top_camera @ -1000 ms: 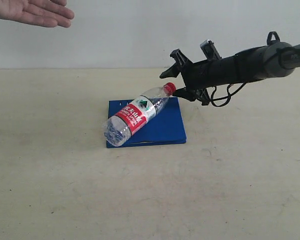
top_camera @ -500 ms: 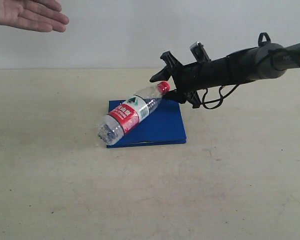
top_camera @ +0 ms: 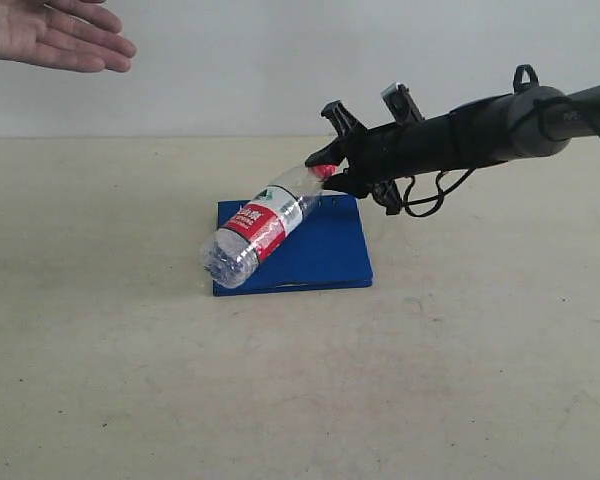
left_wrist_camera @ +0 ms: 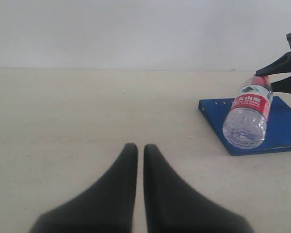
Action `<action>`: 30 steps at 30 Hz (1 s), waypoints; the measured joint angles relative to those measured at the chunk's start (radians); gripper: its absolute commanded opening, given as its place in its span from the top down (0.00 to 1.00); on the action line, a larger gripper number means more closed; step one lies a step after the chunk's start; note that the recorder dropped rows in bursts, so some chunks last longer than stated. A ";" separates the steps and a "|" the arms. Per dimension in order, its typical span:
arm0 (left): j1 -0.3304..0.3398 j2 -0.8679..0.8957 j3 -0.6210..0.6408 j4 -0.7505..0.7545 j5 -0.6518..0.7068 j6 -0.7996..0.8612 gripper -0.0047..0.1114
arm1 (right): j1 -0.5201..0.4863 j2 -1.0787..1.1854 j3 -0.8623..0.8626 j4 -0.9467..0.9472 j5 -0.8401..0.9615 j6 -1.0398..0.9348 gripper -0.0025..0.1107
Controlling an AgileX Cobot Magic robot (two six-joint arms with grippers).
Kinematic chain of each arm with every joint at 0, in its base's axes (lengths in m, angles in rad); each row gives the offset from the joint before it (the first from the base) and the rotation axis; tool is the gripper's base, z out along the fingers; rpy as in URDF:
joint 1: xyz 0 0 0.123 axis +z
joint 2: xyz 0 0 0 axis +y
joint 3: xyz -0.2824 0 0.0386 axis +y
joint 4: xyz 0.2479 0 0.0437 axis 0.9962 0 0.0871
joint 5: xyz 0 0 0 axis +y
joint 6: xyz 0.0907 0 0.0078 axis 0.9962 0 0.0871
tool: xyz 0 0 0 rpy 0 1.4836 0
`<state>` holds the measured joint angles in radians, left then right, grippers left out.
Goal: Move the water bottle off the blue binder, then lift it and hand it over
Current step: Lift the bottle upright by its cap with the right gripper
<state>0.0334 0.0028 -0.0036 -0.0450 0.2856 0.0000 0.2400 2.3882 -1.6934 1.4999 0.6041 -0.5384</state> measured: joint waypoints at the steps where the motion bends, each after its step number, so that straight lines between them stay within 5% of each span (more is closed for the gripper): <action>1: 0.000 0.000 0.000 0.000 0.000 0.000 0.92 | 0.000 0.000 0.000 0.000 -0.002 0.000 0.98; 13: 0.000 0.000 0.000 0.000 0.000 0.000 0.92 | 0.000 -0.055 0.000 -0.003 0.045 -0.250 0.98; 30: 0.000 0.000 0.000 0.000 0.000 0.000 0.92 | 0.000 -0.223 0.000 -0.018 -0.313 -0.752 0.98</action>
<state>0.0334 0.0028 -0.0036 -0.0450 0.2856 0.0000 0.2400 2.1650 -1.6934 1.4819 0.2911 -1.2900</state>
